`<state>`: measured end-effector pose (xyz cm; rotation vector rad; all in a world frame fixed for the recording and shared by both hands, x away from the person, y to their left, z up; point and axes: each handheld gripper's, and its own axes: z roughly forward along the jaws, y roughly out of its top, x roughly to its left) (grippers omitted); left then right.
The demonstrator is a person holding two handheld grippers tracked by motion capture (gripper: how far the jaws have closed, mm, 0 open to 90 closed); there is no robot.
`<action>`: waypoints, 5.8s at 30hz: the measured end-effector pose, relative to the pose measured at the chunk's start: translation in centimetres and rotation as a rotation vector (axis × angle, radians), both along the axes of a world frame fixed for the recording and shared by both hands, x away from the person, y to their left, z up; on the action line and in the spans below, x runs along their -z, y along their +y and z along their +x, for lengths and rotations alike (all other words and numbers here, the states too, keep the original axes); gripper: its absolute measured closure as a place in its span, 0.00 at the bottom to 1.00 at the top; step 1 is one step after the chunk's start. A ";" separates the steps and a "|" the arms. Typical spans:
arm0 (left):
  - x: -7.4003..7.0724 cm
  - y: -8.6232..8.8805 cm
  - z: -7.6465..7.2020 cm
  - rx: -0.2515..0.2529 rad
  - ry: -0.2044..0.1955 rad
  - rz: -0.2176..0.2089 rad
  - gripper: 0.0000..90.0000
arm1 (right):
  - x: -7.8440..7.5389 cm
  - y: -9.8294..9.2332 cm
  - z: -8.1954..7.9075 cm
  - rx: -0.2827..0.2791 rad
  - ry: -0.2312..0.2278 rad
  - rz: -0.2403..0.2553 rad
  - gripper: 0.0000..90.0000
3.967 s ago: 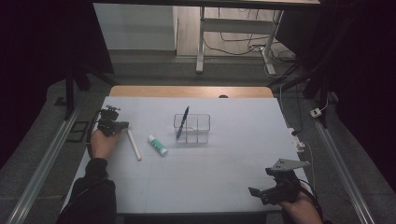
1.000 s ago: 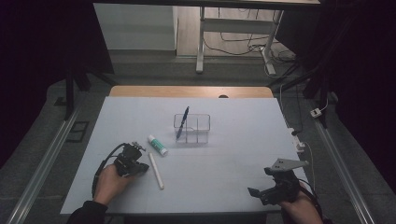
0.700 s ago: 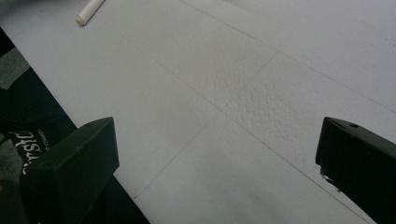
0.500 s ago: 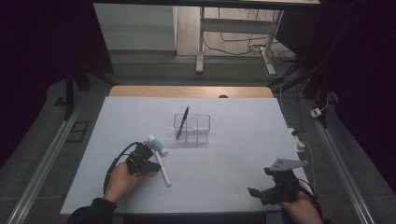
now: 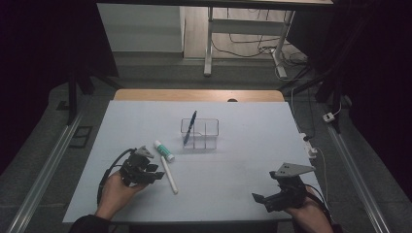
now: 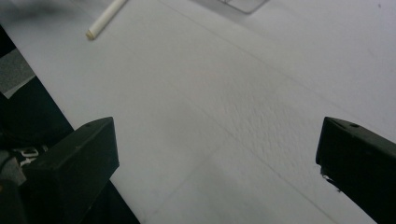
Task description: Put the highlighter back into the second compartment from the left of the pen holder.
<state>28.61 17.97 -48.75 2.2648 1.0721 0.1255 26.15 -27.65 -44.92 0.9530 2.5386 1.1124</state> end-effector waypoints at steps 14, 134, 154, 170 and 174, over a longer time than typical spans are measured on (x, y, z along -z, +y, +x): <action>-1.0 3.6 -4.6 -0.079 -0.086 -0.159 0.19 | 0.0 6.4 1.2 -0.128 -0.001 -0.040 0.00; -1.0 6.2 -7.9 -0.123 -0.138 -0.184 0.04 | -2.5 19.2 11.0 0.019 -0.259 0.208 0.88; -1.0 6.2 -7.8 -0.121 -0.136 -0.186 0.04 | -1.5 18.5 16.2 0.127 -0.328 0.299 0.88; -1.0 6.2 -7.9 -0.115 -0.136 -0.186 0.05 | 0.6 20.5 17.5 0.132 -0.346 0.303 0.87; -1.0 6.2 -7.9 -0.117 -0.137 -0.185 0.05 | 0.9 20.5 17.4 0.131 -0.341 0.304 0.87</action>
